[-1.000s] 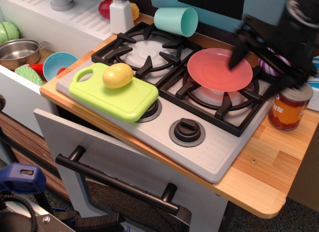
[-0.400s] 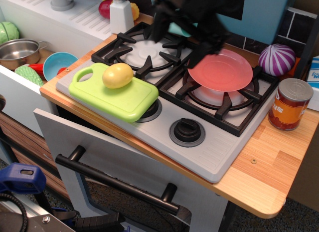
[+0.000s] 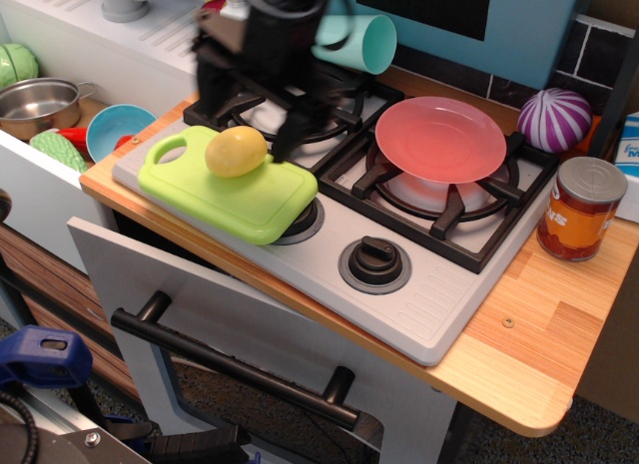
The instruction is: Put potato on plate
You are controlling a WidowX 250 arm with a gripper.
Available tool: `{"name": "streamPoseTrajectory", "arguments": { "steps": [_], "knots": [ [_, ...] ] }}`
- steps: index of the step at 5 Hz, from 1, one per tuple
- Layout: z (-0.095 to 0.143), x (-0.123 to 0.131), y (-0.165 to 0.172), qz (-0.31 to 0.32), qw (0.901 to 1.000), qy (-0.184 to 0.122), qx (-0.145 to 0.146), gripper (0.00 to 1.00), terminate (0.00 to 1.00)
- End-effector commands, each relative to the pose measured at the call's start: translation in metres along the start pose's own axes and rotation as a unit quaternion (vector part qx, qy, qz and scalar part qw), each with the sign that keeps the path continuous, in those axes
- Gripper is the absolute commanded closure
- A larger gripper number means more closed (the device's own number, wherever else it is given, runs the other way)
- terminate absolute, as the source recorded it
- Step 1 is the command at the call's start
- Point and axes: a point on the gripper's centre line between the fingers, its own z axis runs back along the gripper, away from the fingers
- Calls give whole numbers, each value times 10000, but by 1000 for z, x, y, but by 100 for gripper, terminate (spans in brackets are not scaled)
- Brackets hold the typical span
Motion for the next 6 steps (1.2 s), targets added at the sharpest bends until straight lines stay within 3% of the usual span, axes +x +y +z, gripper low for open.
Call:
{"name": "streamPoseTrajectory", "arguments": {
  "steps": [1,3,6],
  "knots": [
    [7,6,15,49,9988,-491,14,0,0],
    [-5,15,22,-262,9977,-626,-57,0,0],
    [-26,12,21,-413,9969,-554,-371,0,0]
  ]
}}
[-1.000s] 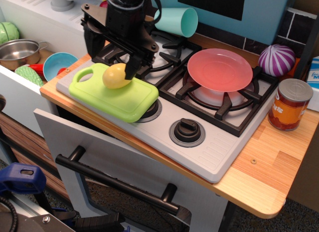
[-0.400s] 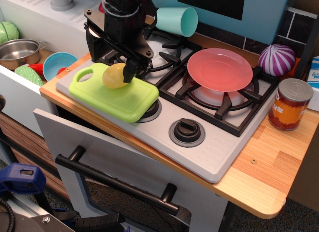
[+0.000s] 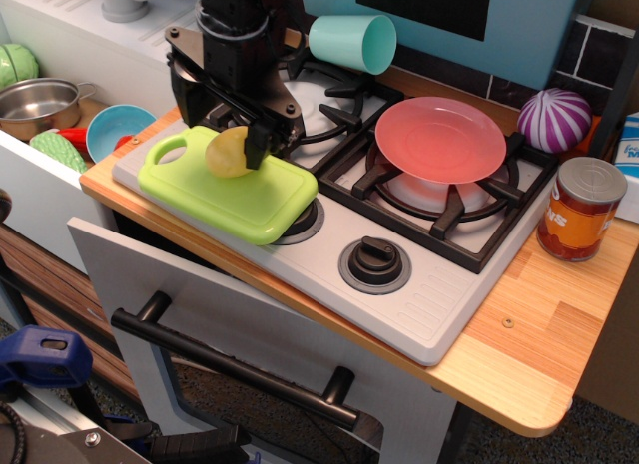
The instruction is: Put potato on plate
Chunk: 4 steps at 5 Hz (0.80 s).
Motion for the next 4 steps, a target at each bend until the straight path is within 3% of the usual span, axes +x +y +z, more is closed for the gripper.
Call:
{"name": "streamPoseTrajectory", "arguments": {
  "steps": [1,3,4],
  "knots": [
    [-5,6,6,-66,9998,-21,-174,0,0],
    [-14,-2,3,-23,9994,11,-352,0,0],
    [-17,-3,3,4,9990,19,-449,100,0]
  ]
}}
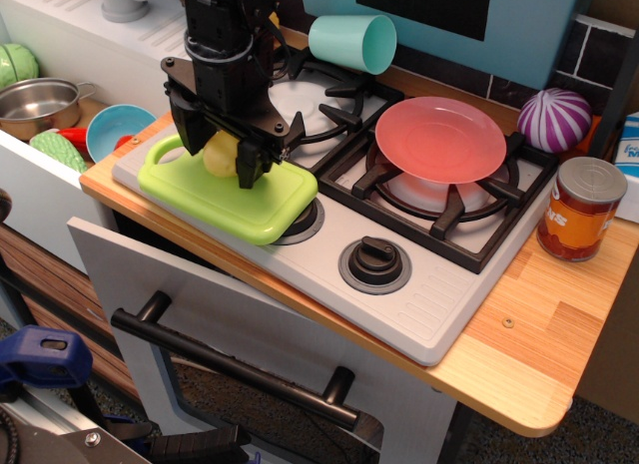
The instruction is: Put potato on plate
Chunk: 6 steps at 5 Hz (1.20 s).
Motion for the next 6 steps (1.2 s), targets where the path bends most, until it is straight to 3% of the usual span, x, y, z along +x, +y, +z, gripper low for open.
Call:
{"name": "streamPoseTrajectory", "arguments": {
  "steps": [1,2,3,4,6],
  "knots": [
    [5,6,2,-23,9999,-136,18,100,0],
    [21,13,-3,-115,9996,-205,143,100,0],
    [54,30,-11,-267,9987,-205,380,100,0],
    [69,51,-42,-664,9958,-484,402,100,0],
    [54,96,-120,-1173,9891,-873,-161,100,0]
  ]
}}
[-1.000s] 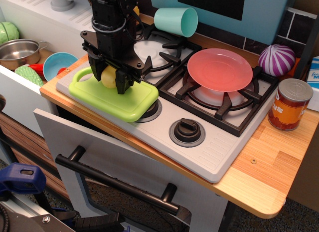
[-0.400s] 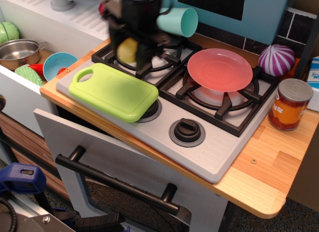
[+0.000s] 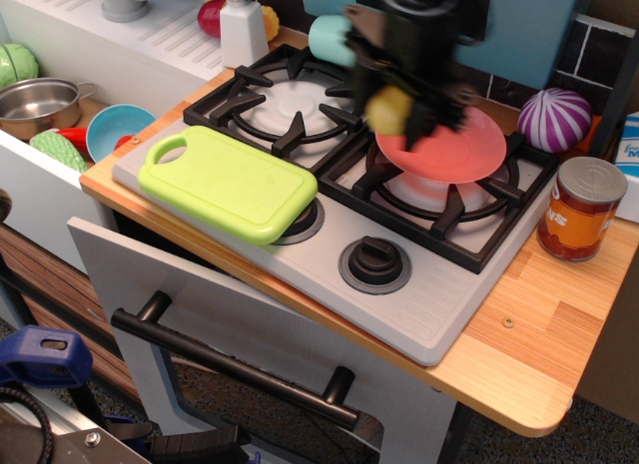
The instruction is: Put potato on plate
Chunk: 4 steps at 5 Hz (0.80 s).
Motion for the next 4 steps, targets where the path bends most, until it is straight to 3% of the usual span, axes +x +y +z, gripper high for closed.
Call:
{"name": "streamPoseTrajectory", "arguments": {
  "steps": [1,2,3,4],
  "knots": [
    [4,40,-19,-217,9986,-432,-217,100,0],
    [-5,50,-19,-343,9978,-476,-324,100,0],
    [-12,55,-11,-501,9965,-544,-388,0,0],
    [-12,58,0,-628,9960,-537,-350,0,100]
  ]
}}
